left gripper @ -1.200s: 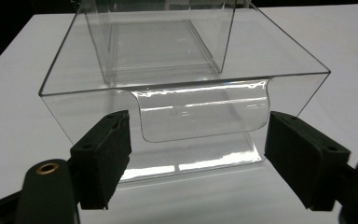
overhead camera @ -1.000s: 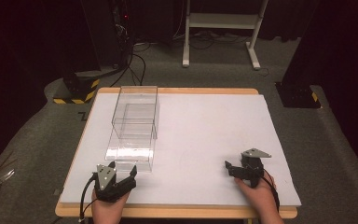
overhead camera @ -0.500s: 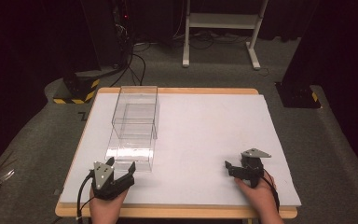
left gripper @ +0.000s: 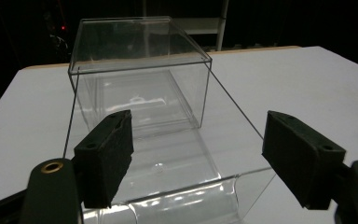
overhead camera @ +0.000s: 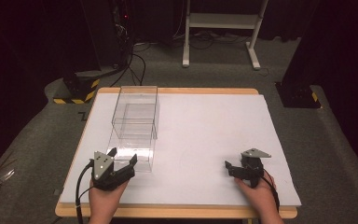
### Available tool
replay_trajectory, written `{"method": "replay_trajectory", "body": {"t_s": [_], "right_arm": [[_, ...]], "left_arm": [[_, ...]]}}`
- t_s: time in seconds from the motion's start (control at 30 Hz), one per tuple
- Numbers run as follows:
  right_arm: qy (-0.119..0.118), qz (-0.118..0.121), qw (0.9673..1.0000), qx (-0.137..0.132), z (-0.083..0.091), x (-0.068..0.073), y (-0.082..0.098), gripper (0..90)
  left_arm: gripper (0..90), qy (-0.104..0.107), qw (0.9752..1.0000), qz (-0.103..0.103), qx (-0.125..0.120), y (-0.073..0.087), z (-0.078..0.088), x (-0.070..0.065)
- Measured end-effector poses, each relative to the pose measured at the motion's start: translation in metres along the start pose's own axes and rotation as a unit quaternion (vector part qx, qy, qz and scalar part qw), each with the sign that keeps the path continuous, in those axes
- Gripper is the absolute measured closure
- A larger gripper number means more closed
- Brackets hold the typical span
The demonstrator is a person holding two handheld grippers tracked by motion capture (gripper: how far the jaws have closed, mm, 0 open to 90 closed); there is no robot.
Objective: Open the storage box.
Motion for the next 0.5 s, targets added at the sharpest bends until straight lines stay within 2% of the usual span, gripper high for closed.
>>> {"method": "replay_trajectory", "body": {"t_s": [0.03,0.07,0.33,0.4,0.43,0.5], "right_arm": [[0.0,0.0,1.0,0.0,0.0,0.0,0.0,21.3],[0.0,0.0,1.0,0.0,0.0,0.0,0.0,21.3],[-0.001,-0.001,1.0,0.0,0.0,0.0,0.0,21.3],[-0.001,-0.001,1.0,-0.001,0.0,0.0,0.0,21.3],[-0.001,-0.001,1.0,-0.001,0.0,0.0,0.0,21.3],[-0.001,-0.001,1.0,-0.001,0.0,0.0,0.0,21.3]], "left_arm": [[25.1,0.011,0.9999,0.006,-0.002,-0.004,-0.003,0.001],[25.5,0.013,0.9999,0.007,-0.001,-0.005,-0.004,0.003],[25.2,0.02,0.9998,0.0,0.004,-0.01,-0.015,0.011],[25.3,0.028,0.9996,-0.001,0.006,-0.013,-0.02,0.019],[25.5,0.028,0.9996,-0.001,0.006,-0.013,-0.02,0.019],[25.6,0.024,0.9996,0.003,0.012,-0.014,-0.025,0.033]]}}
Point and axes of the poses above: each handheld gripper's, and its own axes: z roughly backward along the jaws, y roughly out of its underside, x roughly to its left, the point moved 6 cm from there along -z, roughly forward along the jaws, and after that the axes turned 10 degrees about -y, right-handed, at the moved point
